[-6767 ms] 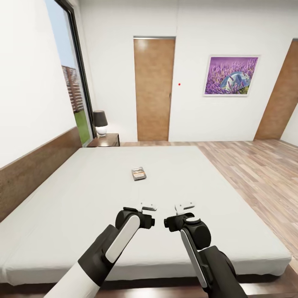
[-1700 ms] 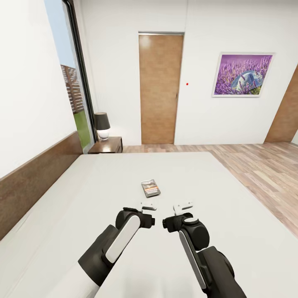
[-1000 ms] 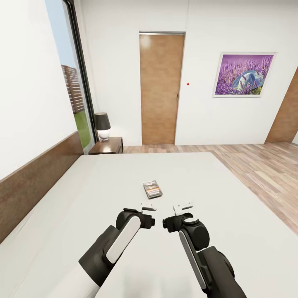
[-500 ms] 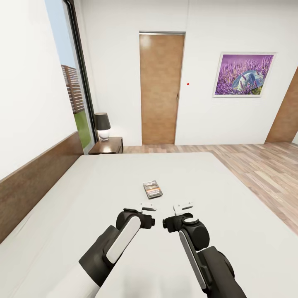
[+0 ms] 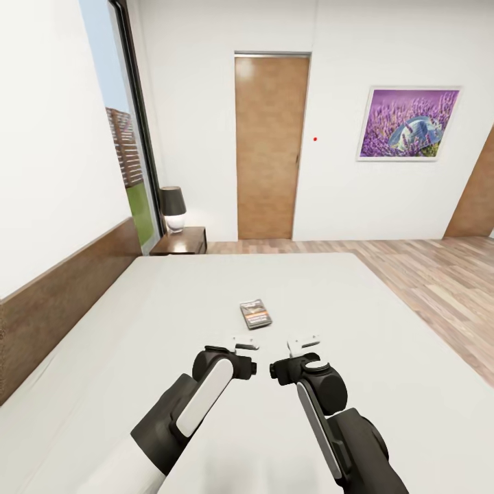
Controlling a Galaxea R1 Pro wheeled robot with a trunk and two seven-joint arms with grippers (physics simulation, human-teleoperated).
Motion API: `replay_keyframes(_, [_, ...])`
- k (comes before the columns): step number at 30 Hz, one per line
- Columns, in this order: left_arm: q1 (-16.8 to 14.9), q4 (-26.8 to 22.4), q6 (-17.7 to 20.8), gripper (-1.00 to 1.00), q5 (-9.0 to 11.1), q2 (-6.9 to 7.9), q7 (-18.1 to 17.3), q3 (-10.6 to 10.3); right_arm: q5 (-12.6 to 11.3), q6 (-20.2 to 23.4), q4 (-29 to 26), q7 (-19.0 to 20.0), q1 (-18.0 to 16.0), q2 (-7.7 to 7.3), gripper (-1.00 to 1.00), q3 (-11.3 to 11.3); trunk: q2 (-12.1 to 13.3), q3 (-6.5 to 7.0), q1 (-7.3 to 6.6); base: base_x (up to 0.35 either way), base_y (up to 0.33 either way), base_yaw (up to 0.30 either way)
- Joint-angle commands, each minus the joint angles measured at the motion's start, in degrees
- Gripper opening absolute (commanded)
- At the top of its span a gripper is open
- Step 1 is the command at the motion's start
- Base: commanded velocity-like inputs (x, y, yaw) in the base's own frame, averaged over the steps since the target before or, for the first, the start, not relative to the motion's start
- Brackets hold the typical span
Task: In the bedroom, move the book from the bed onto either nightstand, and place the two sandals side by side next to the bed.
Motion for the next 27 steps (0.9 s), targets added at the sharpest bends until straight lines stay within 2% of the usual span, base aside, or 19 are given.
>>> replay_keyframes(1, [-0.1,0.0,0.1,1.0,0.6,0.01,0.6,-0.1,0.0,0.3,0.0,-0.2,0.0,0.0,1.0,0.1,0.0,-0.08,0.0,0.0,0.0,0.092])
replay_keyframes(19, [-0.1,0.0,0.1,1.0,0.5,0.03,0.6,-0.1,0.0,0.3,-0.1,-0.2,0.0,0.0,1.0,0.1,0.0,-0.55,0.0,0.0,0.0,0.107])
replay_keyframes(27, [-0.1,0.0,0.1,1.0,0.5,0.04,0.6,-0.2,0.0,0.3,-0.1,-0.2,0.0,0.0,1.0,0.0,0.0,-0.65,0.0,0.0,0.0,0.045])
